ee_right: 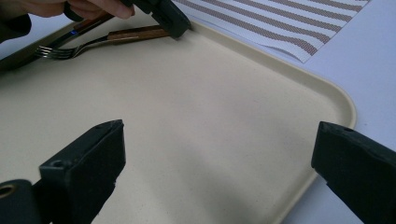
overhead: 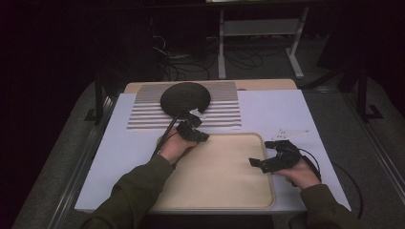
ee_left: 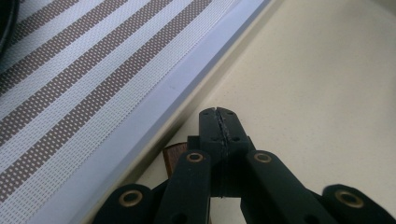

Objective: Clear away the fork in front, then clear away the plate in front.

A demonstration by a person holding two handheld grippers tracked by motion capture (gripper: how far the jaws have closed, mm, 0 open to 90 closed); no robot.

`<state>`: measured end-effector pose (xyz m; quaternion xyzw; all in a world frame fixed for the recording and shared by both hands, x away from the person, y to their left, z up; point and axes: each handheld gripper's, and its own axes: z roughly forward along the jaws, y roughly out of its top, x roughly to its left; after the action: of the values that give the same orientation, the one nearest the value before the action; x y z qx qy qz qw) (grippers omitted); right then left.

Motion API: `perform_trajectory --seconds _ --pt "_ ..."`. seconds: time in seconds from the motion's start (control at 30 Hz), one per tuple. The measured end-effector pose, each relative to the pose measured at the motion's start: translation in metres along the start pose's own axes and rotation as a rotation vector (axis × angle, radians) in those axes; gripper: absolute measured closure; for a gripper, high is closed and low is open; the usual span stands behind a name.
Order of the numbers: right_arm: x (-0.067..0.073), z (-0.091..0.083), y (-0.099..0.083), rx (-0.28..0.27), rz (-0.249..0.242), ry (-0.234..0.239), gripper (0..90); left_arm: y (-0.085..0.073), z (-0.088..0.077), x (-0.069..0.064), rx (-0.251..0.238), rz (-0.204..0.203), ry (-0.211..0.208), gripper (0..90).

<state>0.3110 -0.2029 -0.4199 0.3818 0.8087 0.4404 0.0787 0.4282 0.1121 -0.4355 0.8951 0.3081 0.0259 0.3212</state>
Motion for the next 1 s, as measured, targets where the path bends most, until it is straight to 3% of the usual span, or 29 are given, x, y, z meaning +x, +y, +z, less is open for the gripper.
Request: perform_trajectory --seconds 0.4,1.0 --pt "0.000 0.000 0.000 -0.003 0.001 0.000 2.6 -0.002 0.000 0.005 0.009 -0.015 0.013 90.0" --pt "0.000 0.000 0.000 -0.002 0.001 0.001 2.6 -0.012 -0.018 0.016 0.016 -0.022 0.040 90.0"
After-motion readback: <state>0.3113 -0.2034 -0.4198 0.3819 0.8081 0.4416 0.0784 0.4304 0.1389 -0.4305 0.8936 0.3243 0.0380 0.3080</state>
